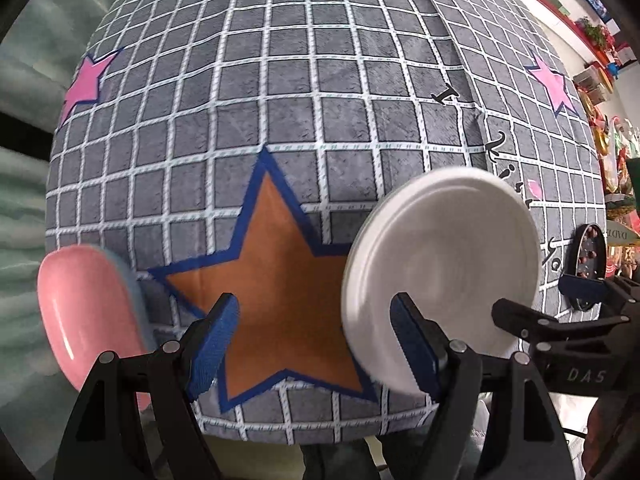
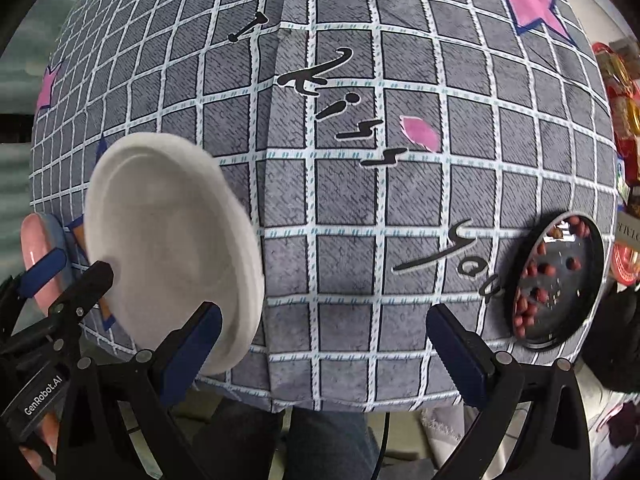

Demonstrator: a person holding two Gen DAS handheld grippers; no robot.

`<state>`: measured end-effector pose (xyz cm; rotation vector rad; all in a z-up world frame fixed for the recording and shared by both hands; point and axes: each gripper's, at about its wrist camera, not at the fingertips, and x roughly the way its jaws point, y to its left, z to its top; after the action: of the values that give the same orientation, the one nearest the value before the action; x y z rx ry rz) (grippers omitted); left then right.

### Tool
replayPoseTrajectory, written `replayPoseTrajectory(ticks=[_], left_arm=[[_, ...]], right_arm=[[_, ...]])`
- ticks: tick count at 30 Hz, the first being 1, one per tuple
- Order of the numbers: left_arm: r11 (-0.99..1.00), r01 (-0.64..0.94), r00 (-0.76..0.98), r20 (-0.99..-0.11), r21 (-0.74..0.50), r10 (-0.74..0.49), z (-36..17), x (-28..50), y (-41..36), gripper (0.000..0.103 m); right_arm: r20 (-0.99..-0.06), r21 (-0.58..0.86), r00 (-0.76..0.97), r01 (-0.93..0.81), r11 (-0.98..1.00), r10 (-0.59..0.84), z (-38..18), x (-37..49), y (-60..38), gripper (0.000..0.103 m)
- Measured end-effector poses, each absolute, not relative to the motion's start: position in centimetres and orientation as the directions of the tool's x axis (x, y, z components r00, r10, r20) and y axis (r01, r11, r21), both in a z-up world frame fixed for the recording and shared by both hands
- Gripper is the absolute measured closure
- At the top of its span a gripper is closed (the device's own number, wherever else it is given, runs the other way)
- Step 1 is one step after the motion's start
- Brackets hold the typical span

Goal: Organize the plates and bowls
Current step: 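Move the left gripper to the rim of the stacked bowls, then close the left gripper on the stacked bowls' rim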

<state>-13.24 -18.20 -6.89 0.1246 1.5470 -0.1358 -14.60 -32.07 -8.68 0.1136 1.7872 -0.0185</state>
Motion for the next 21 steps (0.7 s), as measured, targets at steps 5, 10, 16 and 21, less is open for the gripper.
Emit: replayPoseTrajectory(ticks=[5, 10, 16, 21], left_arm=[[0.983, 0.183, 0.009, -1.000, -0.003, -0.004, -8.1, -12.3, -18.7, 0.022], [0.985, 0.170, -0.005, -1.000, 0.012, 0.013, -9.6, -11.7, -19.5, 0.022], [0.986, 0.168, -0.009, -1.000, 0.018, 0.020, -11.3, -11.8, -20.4, 0.022], [0.989, 0.148, -0.035, -0.999, -0.010, -0.005, -12.3, -11.3, -20.6, 0.024]], right_arm=[[-0.979, 0.052, -0.194, 0.068, 0.996, 0.065, -9.7, -13.3, -31.7, 0.000], [-0.980, 0.049, -0.191, 0.032, 0.998, 0.054, -10.8, -11.5, -30.4, 0.000], [-0.982, 0.066, -0.177, 0.031, 0.997, 0.070, -12.0, -11.4, -28.6, 0.013], [-0.977, 0.104, -0.182, 0.032, 0.994, 0.108, -13.4, -10.8, -27.0, 0.024]])
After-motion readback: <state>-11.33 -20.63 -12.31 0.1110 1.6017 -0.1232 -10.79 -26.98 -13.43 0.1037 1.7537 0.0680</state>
